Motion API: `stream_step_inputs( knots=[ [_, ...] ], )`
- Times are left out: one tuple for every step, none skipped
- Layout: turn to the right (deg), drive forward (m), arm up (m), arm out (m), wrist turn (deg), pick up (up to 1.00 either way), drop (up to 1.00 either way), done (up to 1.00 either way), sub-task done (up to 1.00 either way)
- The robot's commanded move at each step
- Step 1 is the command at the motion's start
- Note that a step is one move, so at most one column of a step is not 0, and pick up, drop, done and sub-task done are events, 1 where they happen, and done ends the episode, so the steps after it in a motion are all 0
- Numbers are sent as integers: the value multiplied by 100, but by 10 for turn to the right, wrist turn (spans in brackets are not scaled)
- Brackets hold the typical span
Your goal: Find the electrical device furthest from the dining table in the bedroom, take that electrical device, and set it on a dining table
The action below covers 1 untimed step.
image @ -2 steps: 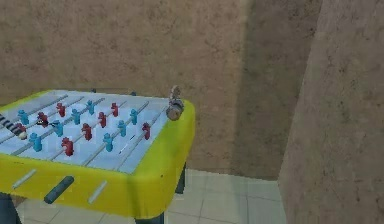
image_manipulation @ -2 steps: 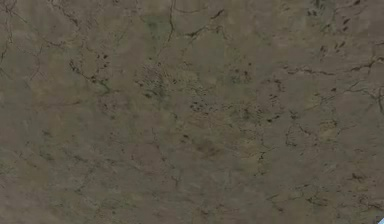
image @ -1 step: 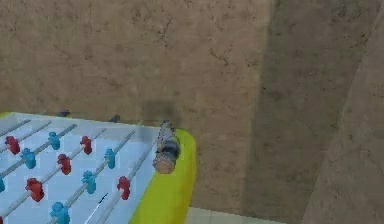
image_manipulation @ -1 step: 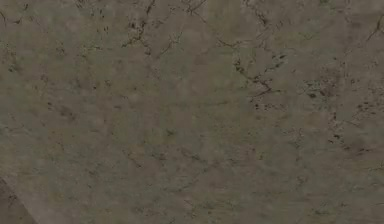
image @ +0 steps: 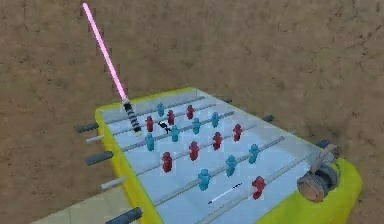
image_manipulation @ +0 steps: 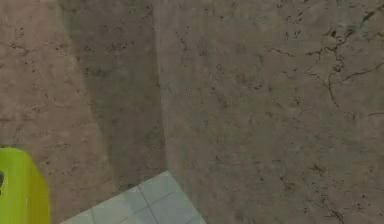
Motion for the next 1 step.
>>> stream_step_inputs(
  knots=[
    [-450,0,0,0,0,0,0,0,0]
  ],
)
